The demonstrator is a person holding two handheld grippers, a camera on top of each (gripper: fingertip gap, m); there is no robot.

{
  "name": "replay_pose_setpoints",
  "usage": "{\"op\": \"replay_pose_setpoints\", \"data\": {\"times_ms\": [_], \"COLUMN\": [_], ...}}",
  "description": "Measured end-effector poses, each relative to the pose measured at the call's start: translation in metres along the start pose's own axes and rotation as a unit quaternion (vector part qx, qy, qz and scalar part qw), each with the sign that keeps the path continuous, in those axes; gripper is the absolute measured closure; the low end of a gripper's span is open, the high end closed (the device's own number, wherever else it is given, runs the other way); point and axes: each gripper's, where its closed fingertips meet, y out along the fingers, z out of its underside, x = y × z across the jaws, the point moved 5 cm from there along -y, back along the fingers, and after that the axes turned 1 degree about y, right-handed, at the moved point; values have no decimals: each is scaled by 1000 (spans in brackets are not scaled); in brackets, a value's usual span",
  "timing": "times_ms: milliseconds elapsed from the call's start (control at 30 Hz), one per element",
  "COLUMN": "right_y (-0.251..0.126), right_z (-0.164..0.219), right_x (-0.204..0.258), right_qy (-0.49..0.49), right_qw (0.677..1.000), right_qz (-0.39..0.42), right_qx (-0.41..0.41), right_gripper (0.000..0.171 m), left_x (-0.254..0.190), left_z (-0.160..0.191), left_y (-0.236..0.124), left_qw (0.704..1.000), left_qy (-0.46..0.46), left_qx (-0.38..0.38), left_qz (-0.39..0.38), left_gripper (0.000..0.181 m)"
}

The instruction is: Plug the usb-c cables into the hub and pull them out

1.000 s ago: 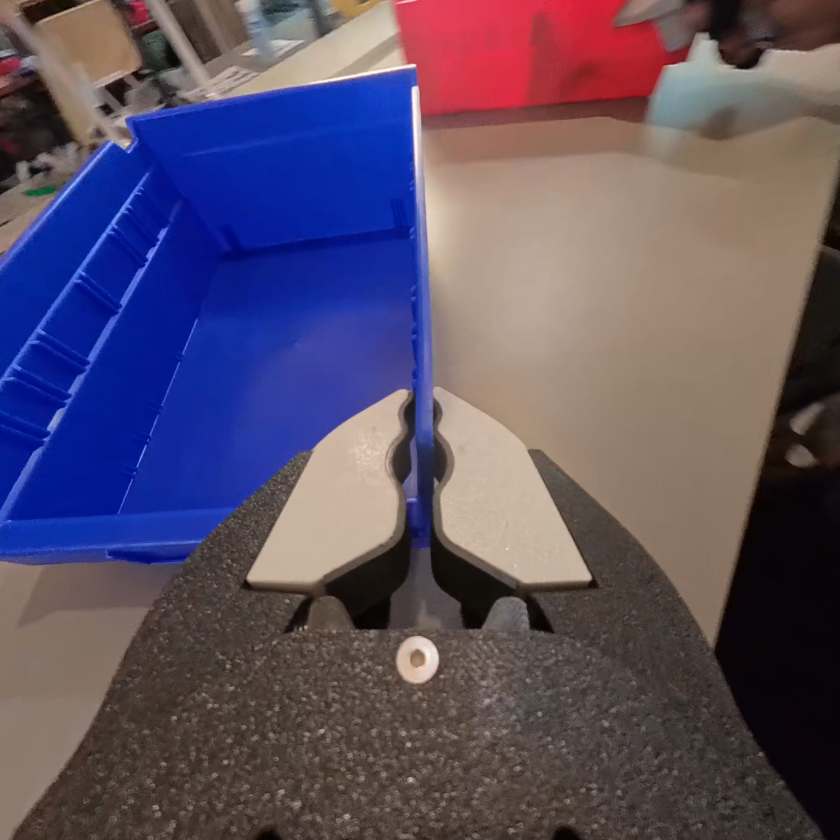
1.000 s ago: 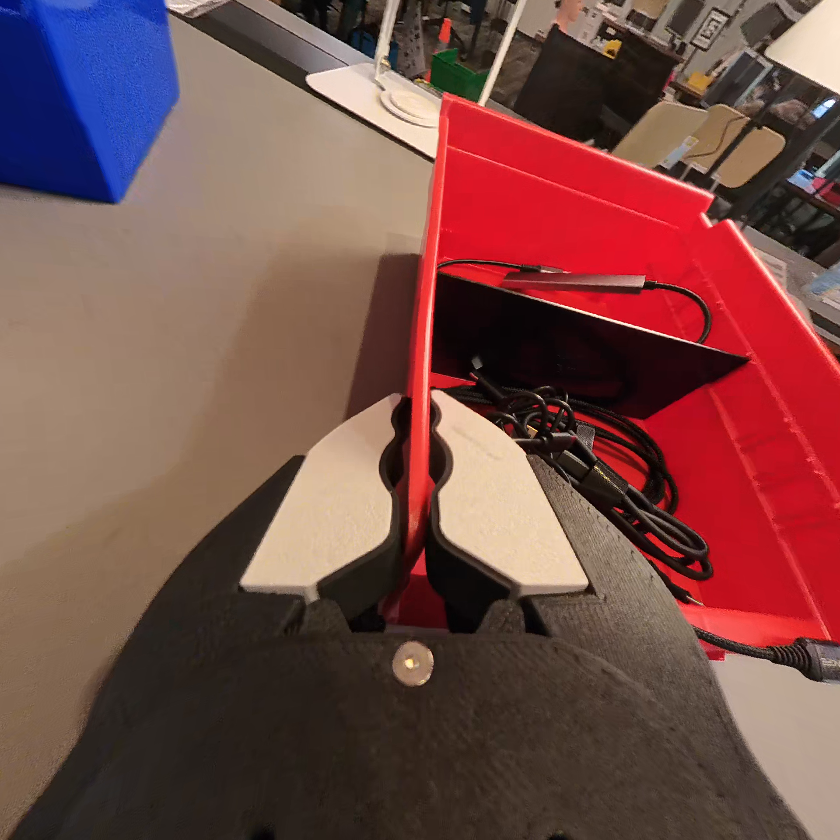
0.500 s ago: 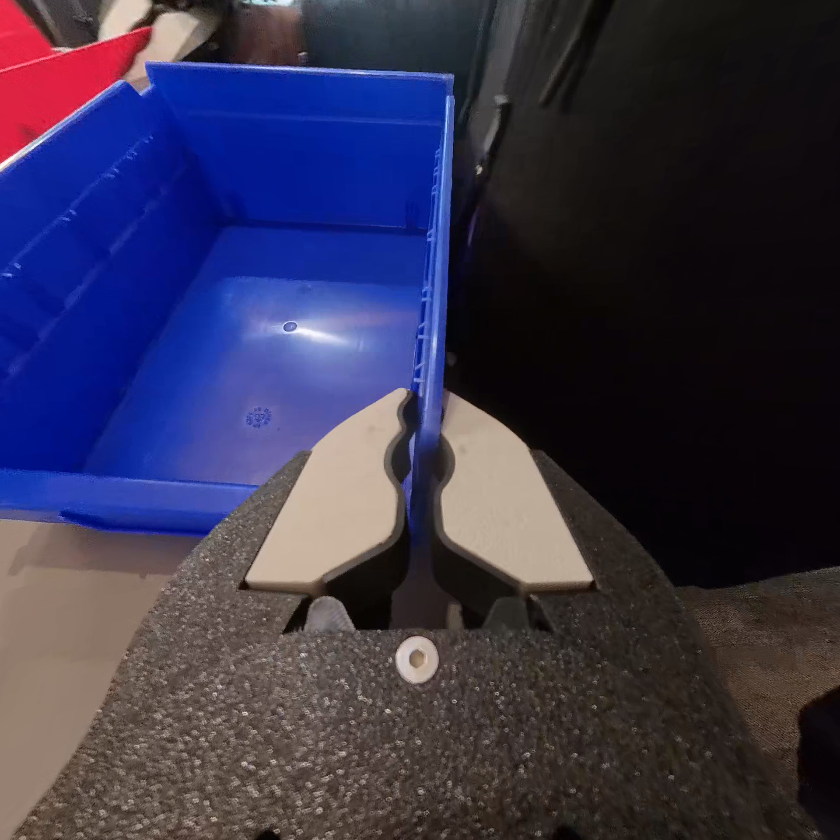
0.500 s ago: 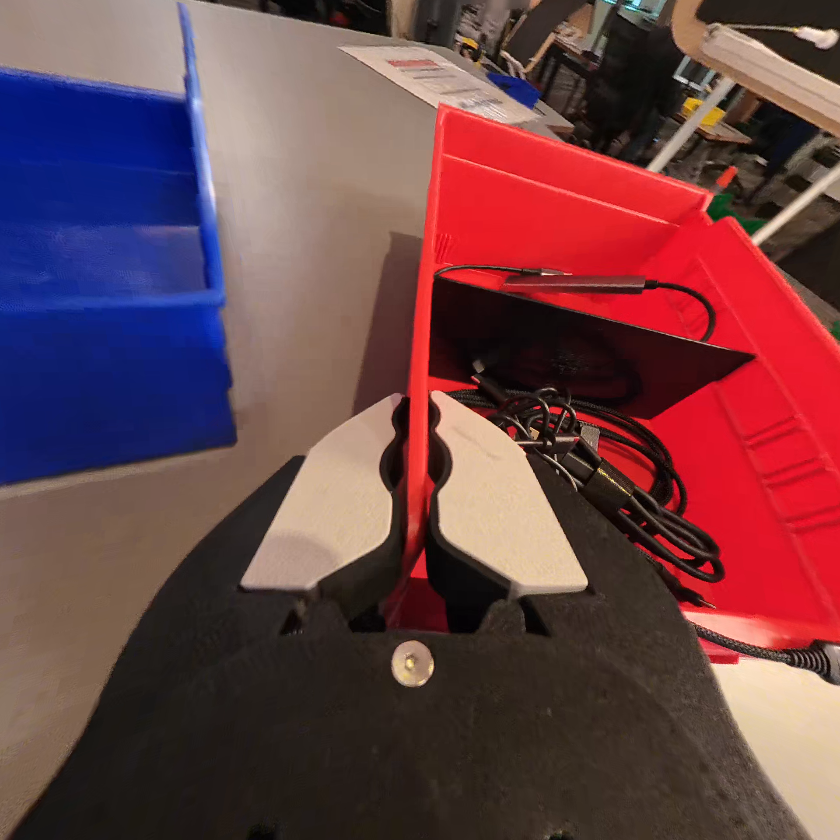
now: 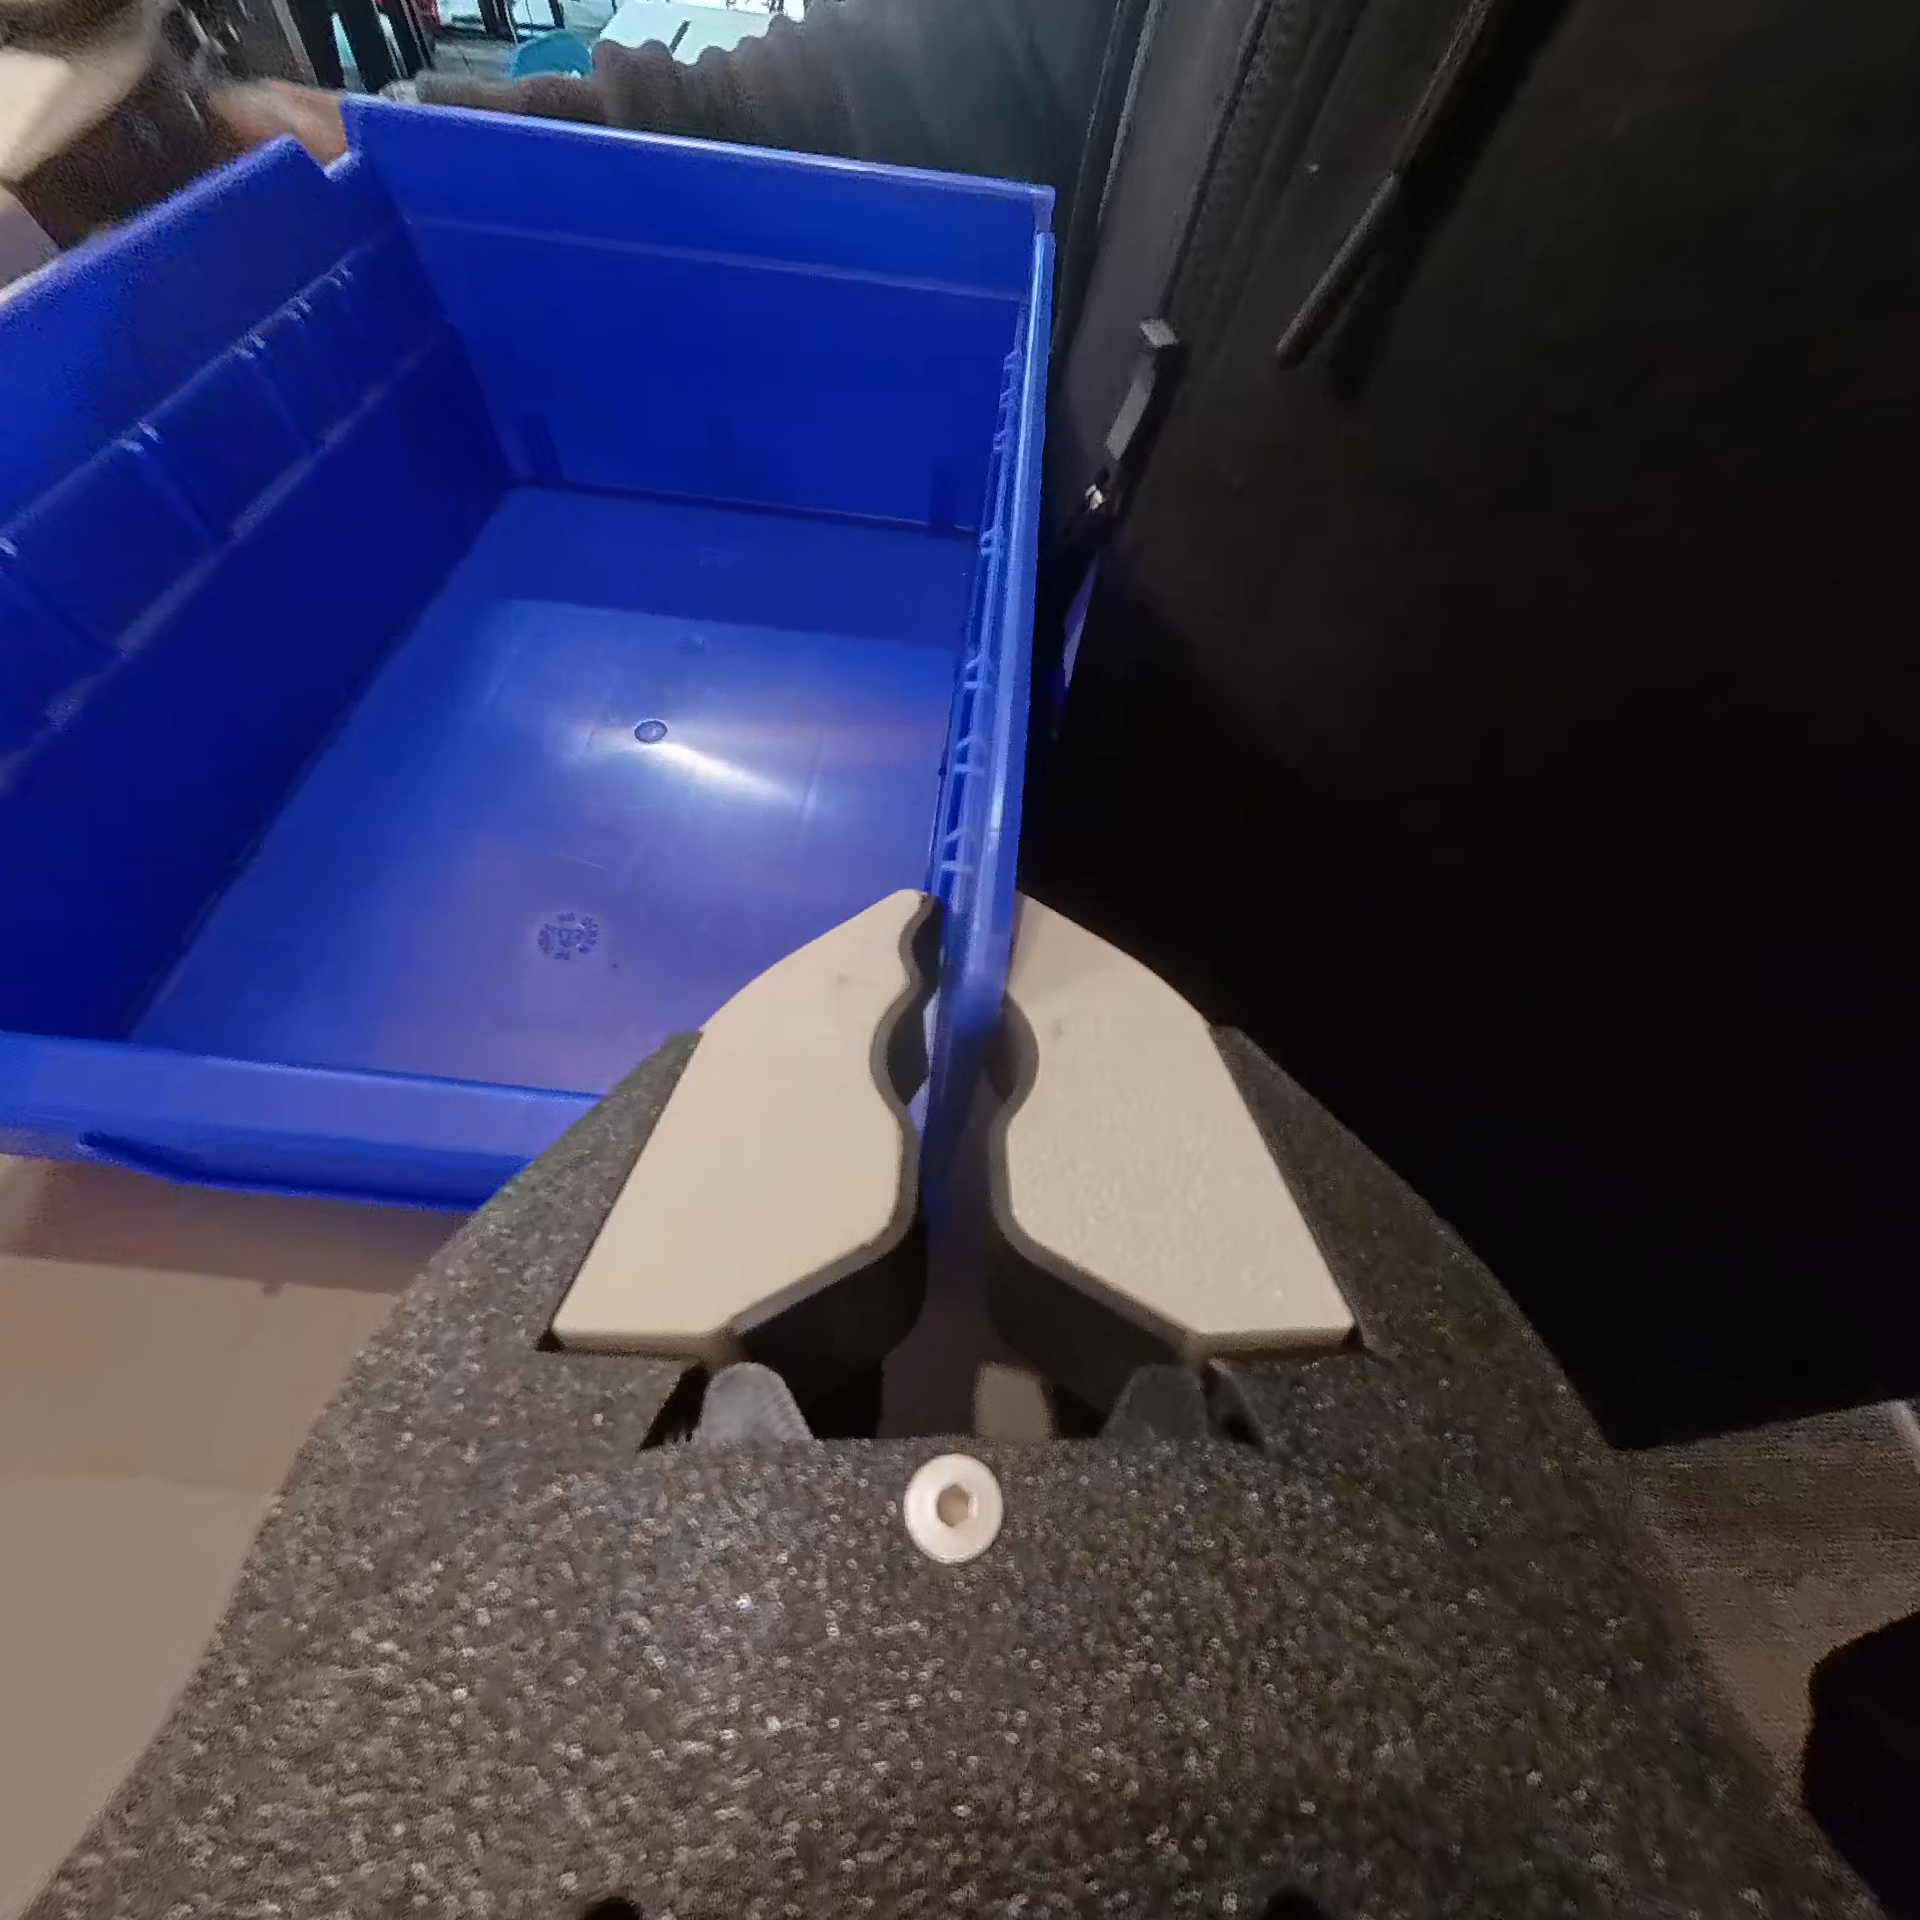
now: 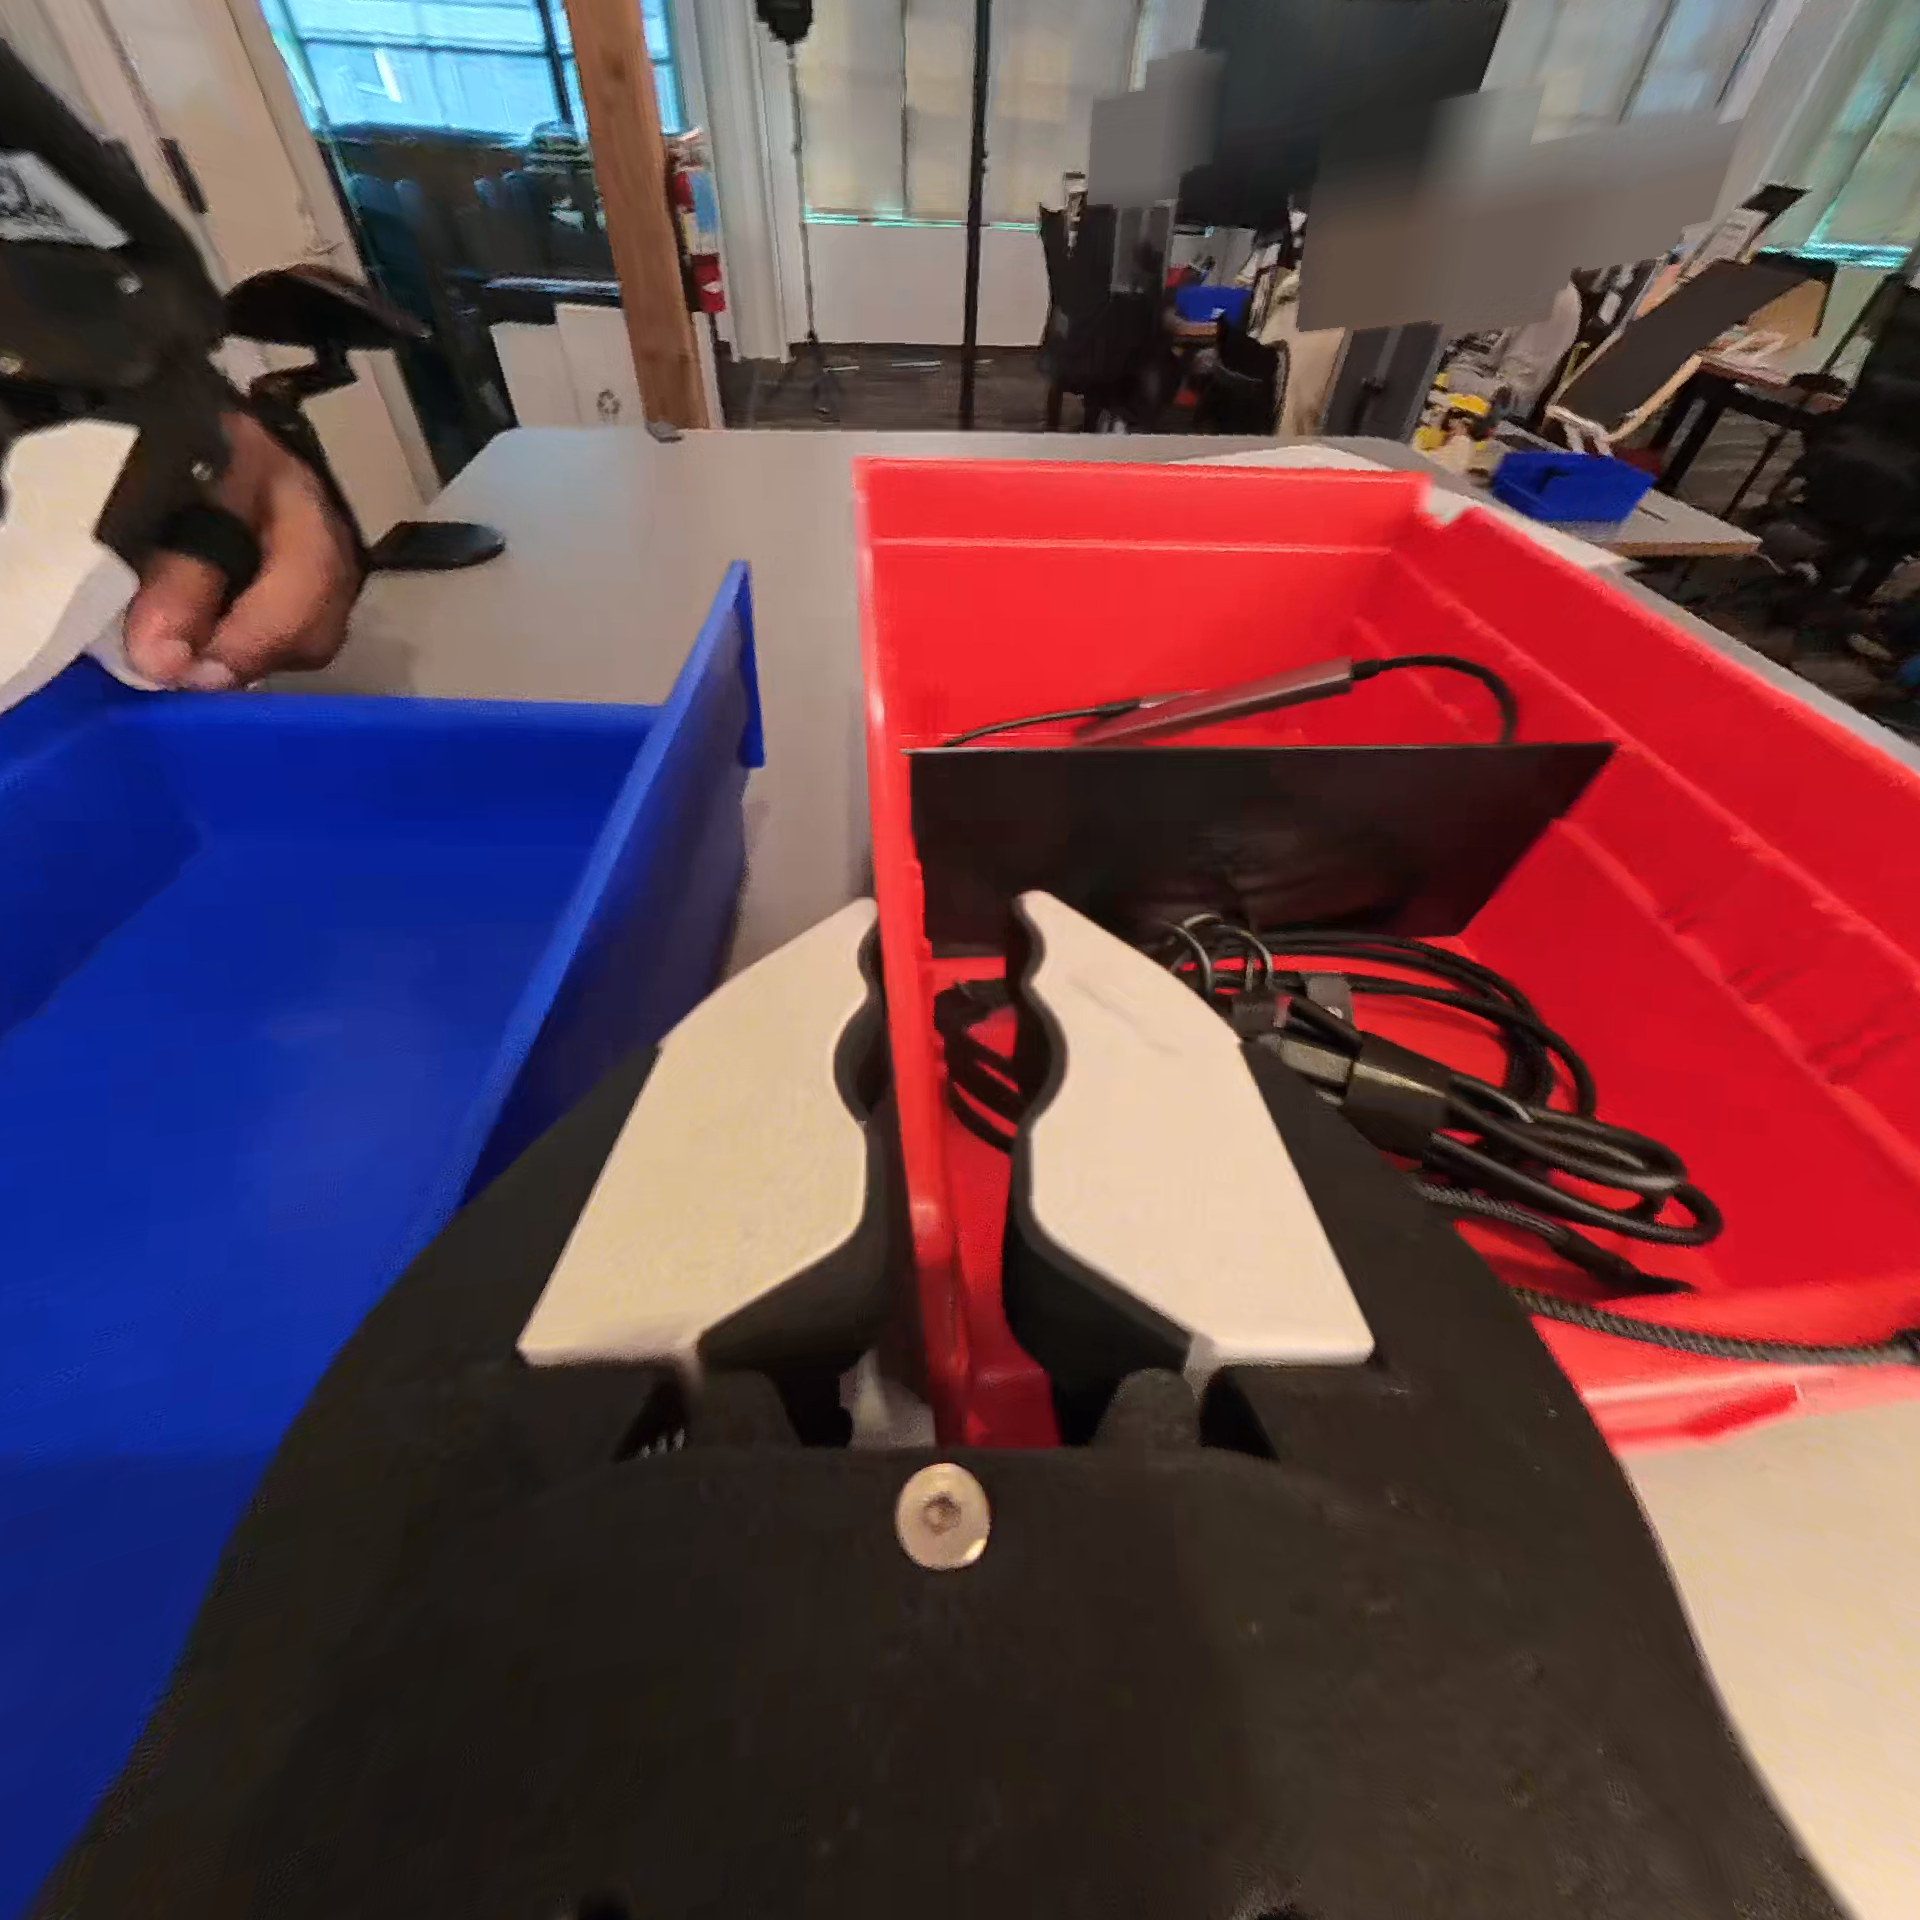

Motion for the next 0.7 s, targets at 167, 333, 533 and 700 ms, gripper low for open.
{"op": "replay_pose_setpoints", "data": {"times_ms": [167, 333, 533, 700], "right_y": [-20, -47, -99, -176], "right_z": [4, 4, 15, 19], "right_x": [-22, -35, -50, -34], "right_qy": [-4, 11, 33, 132], "right_qw": [998, 995, 964, 899], "right_qz": [49, 100, 255, 410], "right_qx": [34, 24, 62, 82], "right_gripper": [133, 135, 128, 138], "left_x": [3, 19, 85, 180], "left_z": [-7, -18, -42, -22], "left_y": [-14, -29, -53, -86], "left_qw": [998, 996, 980, 901], "left_qy": [-44, -50, -110, -286], "left_qx": [-39, -73, -134, -73], "left_qz": [-5, -15, -98, -319], "left_gripper": [163, 159, 160, 135]}}
